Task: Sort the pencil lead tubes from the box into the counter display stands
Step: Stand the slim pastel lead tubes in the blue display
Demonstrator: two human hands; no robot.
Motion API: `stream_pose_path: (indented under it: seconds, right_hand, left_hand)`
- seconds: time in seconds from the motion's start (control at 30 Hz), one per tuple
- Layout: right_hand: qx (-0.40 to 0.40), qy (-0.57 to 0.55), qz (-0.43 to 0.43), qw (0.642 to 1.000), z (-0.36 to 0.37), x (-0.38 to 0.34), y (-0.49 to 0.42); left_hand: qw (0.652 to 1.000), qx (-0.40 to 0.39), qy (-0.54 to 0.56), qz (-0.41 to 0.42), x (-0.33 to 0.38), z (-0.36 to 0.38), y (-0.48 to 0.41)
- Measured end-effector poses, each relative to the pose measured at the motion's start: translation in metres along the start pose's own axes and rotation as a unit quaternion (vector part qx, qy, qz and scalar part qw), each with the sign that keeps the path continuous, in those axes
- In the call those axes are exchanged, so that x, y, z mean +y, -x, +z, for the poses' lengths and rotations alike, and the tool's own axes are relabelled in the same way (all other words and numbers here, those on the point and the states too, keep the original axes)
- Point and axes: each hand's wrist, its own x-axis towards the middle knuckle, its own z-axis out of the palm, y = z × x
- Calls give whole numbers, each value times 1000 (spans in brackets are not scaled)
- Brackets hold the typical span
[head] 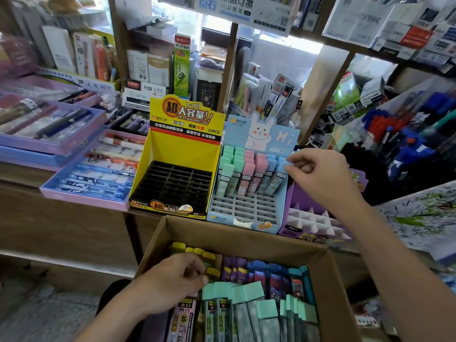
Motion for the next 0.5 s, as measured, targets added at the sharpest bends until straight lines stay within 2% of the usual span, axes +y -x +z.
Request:
stream_pose_path:
  seconds: [0.13, 0.5]
  right_hand:
    - [-19, 38, -8, 999, 1, -3, -2]
    - [-82, 51, -1, 995, 2, -10, -7]
  left_hand:
    - [1000, 5, 16, 0, -2, 0, 0]
    - [999, 21, 50, 7, -2, -1, -1]
